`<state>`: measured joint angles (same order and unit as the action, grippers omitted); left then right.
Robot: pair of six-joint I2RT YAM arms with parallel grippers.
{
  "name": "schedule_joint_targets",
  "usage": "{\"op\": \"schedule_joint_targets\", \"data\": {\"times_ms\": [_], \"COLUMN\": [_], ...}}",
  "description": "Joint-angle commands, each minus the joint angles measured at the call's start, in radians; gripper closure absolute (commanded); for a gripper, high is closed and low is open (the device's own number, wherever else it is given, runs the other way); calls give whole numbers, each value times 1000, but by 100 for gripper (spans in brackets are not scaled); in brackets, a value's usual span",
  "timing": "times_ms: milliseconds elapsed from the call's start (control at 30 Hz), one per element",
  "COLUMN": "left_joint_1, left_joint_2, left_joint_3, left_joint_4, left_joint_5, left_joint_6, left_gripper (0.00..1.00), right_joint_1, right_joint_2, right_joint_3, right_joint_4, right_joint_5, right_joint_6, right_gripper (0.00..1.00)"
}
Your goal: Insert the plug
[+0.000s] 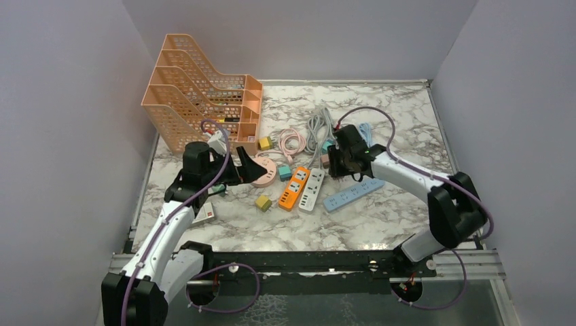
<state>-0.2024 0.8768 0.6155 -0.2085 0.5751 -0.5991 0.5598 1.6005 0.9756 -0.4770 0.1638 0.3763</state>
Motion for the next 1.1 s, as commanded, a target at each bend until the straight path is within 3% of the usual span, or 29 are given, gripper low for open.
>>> {"op": "schedule_joint_targets", "data": {"times_ms": [0,233,400,500,700,867,1067], "left_joint_1": [-15,-55,-68,-105,-134,-140,-148], "left_joint_2": [50,110,121,109,136,160,215], "left_joint_3": [37,90,87,19,-38,-44,-36], "left_joint_4": [52,95,126,257,320,300,291], "left_joint_5": [28,42,102,106,94,85,140], "left_joint_6": [-57,-144,-210,-318,-405,-387,-360], "left_gripper": [5,8,6,4,9,11,27], "right_joint_1": [19,57,115,146,208,229,261], "right_joint_2": [-176,-272,-256,-226,-168,-125,-93], "right_joint_3": [36,-39,-43,-37,-12,18,43], "right_joint_4": [126,364,502,551,545,532,524], "right_joint_5": [-172,-582,-729,-799,-830,-796,-793], "right_joint_6": [-129,-232,-256,-270,-325,-333,-352], "right_gripper": [74,75,76,76,76,76,76]}}
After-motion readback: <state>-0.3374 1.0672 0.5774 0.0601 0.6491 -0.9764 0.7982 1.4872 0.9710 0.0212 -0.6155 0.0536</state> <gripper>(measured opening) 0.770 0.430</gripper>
